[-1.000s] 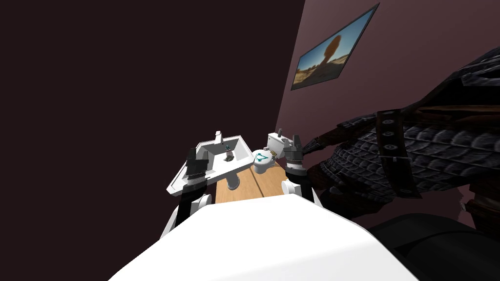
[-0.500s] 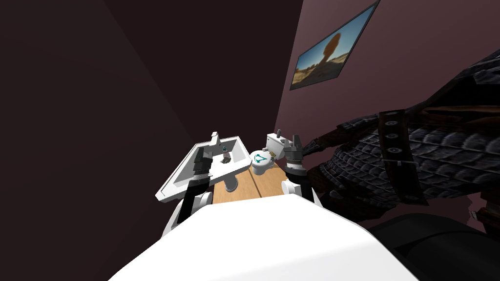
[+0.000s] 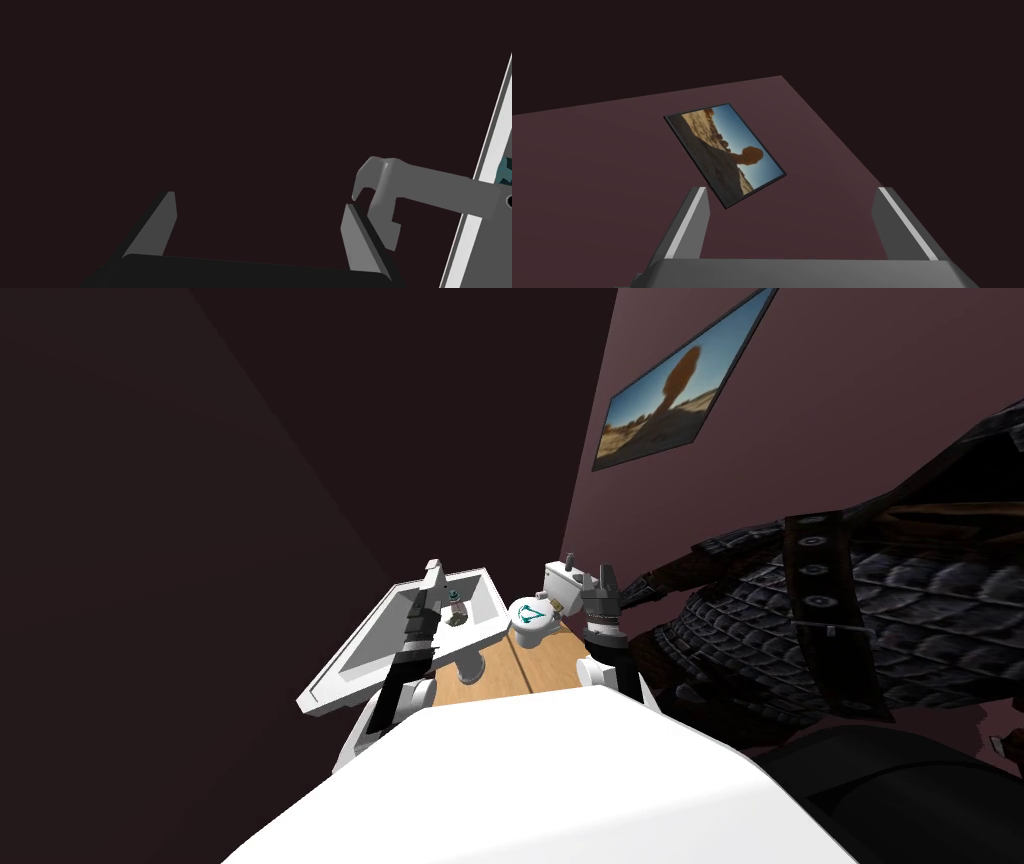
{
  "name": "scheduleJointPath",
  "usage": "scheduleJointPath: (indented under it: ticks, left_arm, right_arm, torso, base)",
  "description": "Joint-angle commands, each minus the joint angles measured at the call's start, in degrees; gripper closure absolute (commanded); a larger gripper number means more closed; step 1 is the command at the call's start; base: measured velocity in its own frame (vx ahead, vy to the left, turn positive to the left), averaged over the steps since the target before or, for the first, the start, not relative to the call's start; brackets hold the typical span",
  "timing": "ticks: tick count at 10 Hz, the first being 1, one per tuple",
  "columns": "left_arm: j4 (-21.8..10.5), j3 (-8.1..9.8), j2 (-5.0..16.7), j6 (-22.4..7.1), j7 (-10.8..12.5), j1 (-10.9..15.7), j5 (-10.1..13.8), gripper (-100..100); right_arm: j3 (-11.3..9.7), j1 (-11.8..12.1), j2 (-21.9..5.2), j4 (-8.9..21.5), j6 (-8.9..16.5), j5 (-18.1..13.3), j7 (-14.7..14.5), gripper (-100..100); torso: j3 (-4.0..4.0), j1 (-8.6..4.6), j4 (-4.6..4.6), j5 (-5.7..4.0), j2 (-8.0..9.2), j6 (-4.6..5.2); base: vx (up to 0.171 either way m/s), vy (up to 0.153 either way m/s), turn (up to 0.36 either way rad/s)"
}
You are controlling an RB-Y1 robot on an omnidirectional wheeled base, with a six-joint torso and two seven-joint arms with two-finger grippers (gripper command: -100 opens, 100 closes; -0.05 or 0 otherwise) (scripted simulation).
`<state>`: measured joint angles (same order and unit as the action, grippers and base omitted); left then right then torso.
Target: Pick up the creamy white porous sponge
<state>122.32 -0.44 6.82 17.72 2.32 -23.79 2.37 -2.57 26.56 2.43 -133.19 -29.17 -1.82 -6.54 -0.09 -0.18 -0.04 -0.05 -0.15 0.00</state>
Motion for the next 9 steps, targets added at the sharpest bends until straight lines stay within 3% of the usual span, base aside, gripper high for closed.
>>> scheduleJointPath:
  ticks: [1,2,3,4,9]
  left_arm:
    - [-1.3,-0.34,0.5,-2.9,-0.4,1.4,0.6,-100]
    - [-1.3,-0.34,0.5,-3.3,-0.4,1.4,0.6,-100]
    - [-2.2,-0.65,0.9,-5.9,-0.7,2.5,1.1,-100]
    - [-2.2,-0.65,0.9,-6.2,-0.7,2.5,1.1,-100]
    - [-5.2,-1.39,1.7,-14.2,-1.7,5.9,2.5,-100]
  right_arm:
    - [0.0,0.0,0.0,0.0,0.0,0.0,0.0,0]
    - [0.0,0.0,0.0,0.0,0.0,0.0,0.0,0]
    - [0.0,0.0,0.0,0.0,0.0,0.0,0.0,0]
    - [0.0,0.0,0.0,0.0,0.0,0.0,0.0,0]
    - [0.0,0.0,0.0,0.0,0.0,0.0,0.0,0]
  torso:
    - [0.00,0.00,0.00,0.00,0.00,0.00]
    - [0.00,-0.01,0.00,0.00,-0.01,0.01]
    - [0.00,0.00,0.00,0.00,0.00,0.00]
    - [-0.01,-0.04,0.00,0.00,-0.02,0.00]
    - [0.02,0.03,0.01,0.00,0.04,-0.01]
  base:
    - [0.037,-0.052,-0.012]
    - [0.037,-0.049,-0.006]
    - [0.045,-0.060,-0.016]
    - [0.037,-0.045,-0.002]
    - [0.035,-0.047,-0.014]
